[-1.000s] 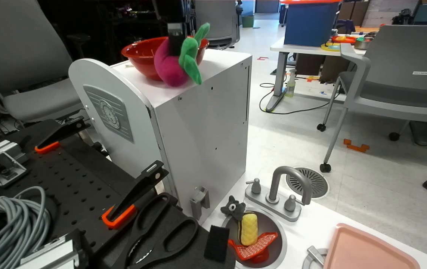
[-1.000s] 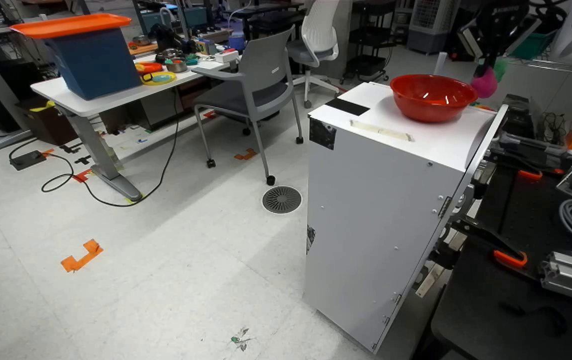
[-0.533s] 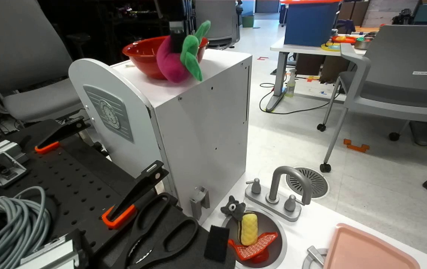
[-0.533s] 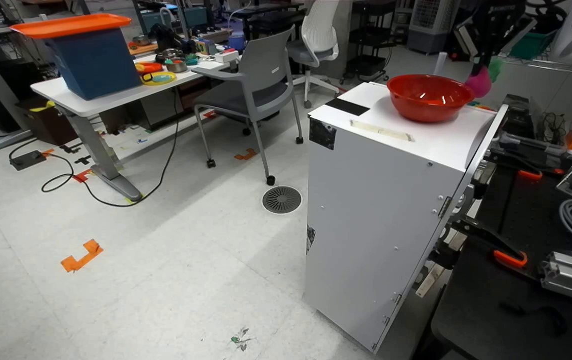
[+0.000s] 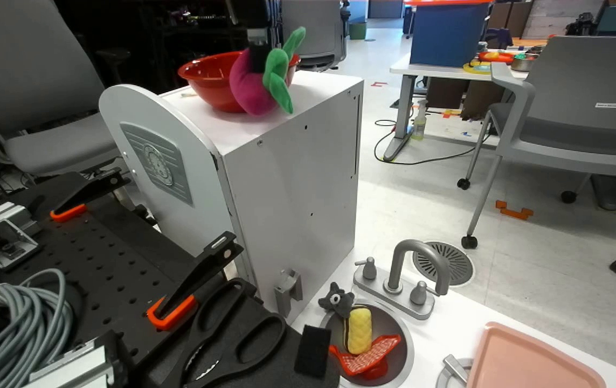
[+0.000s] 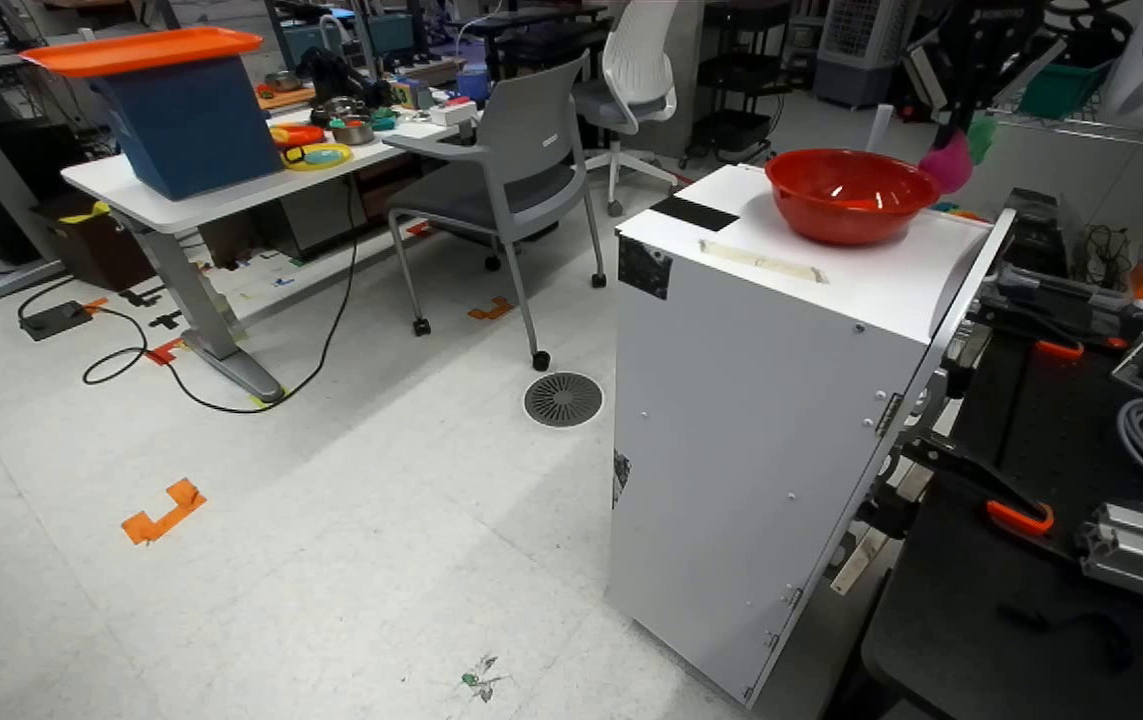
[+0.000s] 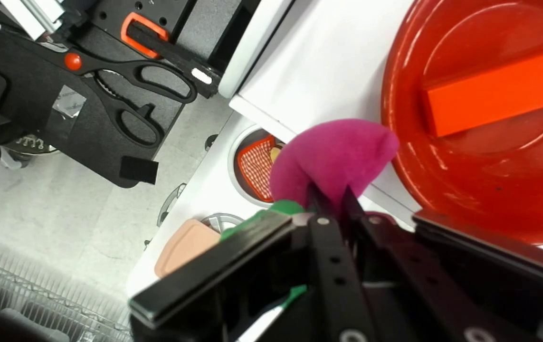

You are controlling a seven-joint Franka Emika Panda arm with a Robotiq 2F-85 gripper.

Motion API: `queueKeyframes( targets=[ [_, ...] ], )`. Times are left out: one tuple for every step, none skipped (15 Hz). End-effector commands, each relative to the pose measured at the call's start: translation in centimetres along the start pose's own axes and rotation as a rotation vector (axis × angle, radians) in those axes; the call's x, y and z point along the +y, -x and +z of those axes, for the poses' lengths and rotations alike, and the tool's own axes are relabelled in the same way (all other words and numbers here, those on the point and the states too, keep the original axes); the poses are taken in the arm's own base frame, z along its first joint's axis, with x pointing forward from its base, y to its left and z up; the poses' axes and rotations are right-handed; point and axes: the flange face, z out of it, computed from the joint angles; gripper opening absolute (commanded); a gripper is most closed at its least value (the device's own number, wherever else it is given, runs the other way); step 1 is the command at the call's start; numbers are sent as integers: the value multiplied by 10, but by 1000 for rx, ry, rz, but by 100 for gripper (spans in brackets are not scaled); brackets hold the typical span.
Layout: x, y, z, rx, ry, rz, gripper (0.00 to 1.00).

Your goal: Remove the beetroot plushie out of the bowl

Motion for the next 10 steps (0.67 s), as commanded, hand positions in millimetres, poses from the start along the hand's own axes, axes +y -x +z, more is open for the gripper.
queueKeyframes(
  targets=[
    [-1, 2, -3, 4, -38, -6, 2],
    [-1, 2, -3, 3, -40, -7, 2],
    [-2, 3, -4, 2, -52, -14, 2],
    [-2, 3, -5, 1, -69, -23, 2],
    [-2, 3, -6, -2, -84, -30, 2],
    [-3, 3, -7, -1, -106, -40, 2],
    [-4, 3, -7, -4, -122, -49, 2],
    [-5, 3, -7, -7, -137, -57, 2],
    [-6, 3, -7, -10, -149, -64, 2],
    [-6, 4, -7, -14, -160, -73, 2]
  ],
)
